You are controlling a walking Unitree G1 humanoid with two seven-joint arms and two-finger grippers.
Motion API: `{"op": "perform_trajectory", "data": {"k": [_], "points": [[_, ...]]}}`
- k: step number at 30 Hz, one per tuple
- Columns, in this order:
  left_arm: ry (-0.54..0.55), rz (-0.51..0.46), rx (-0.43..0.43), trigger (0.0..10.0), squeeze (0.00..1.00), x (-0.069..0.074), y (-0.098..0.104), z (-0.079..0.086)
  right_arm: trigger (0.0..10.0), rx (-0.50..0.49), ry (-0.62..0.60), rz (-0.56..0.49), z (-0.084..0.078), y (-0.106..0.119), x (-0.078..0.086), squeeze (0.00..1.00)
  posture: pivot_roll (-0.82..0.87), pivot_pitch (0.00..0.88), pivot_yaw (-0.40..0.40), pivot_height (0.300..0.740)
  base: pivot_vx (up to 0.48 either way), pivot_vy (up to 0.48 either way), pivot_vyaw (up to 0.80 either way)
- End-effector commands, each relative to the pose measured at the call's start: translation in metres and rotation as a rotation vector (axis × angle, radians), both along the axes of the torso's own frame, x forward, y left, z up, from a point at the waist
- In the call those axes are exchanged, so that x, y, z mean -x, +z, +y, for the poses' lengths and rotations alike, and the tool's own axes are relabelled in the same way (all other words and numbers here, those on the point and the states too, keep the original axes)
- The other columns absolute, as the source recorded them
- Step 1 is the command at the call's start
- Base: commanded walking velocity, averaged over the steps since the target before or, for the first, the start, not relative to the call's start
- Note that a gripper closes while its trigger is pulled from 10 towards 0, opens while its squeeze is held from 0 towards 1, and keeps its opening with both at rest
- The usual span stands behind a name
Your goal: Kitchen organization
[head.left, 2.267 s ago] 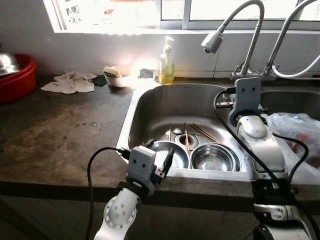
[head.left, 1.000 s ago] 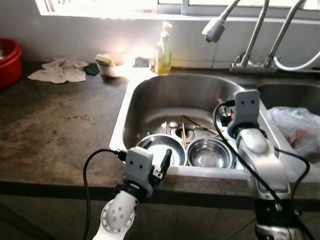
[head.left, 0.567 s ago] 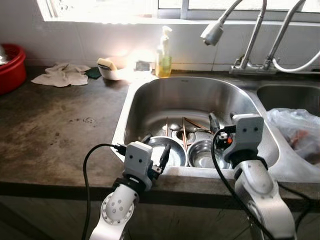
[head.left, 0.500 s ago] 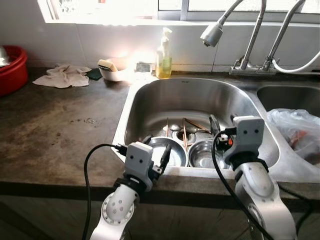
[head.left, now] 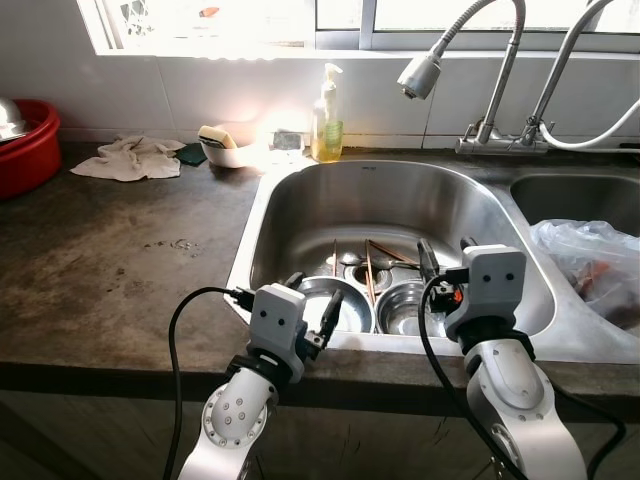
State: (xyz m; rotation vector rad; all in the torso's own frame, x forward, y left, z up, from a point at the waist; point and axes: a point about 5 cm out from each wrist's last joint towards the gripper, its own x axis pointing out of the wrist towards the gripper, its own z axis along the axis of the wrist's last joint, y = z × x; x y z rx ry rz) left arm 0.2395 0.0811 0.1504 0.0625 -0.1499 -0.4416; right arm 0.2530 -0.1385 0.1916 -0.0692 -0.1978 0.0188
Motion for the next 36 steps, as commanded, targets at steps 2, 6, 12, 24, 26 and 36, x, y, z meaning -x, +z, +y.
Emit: {"op": "perform_trajectory", "data": {"k": [2,6,12,24,26,36], "points": [[-0.001,0.0,-0.006,10.0,0.0,0.0004,-0.001,0.001,10.0,0.002,0.01,-0.017,0.0033,0.0026,-0.0018,0.0,0.13,0.0,-0.044,0.74,0.0,0.3,0.0],[0.004,0.003,-0.009,10.0,0.0,0.0007,-0.0017,0.0021,10.0,-0.002,0.014,-0.016,0.0051,0.0021,-0.0023,0.0,0.13,0.0,-0.042,0.74,0.0,0.334,0.8],[0.003,0.002,-0.007,10.0,0.0,0.0009,-0.0016,0.0009,10.0,-0.004,0.015,-0.018,0.0066,0.0024,-0.0037,0.0,0.13,0.0,-0.045,0.74,0.0,0.348,0.8],[0.003,0.001,-0.007,10.0,0.0,-0.0001,-0.0011,0.0011,10.0,-0.011,0.017,-0.02,0.0087,0.0038,-0.005,0.0,0.12,0.0,-0.038,0.74,0.0,0.183,0.8],[0.005,0.001,-0.006,10.0,0.0,-0.0003,-0.0008,0.0008,10.0,-0.012,0.019,-0.02,0.0089,0.0041,-0.0052,0.0,0.12,0.0,-0.039,0.74,0.0,0.0,0.8],[0.002,0.001,-0.011,10.0,0.0,0.0,-0.0007,0.0012,10.0,-0.011,0.025,-0.026,0.0101,0.0059,-0.0077,0.0,0.13,0.001,-0.039,0.74,0.0,0.151,0.8]]}}
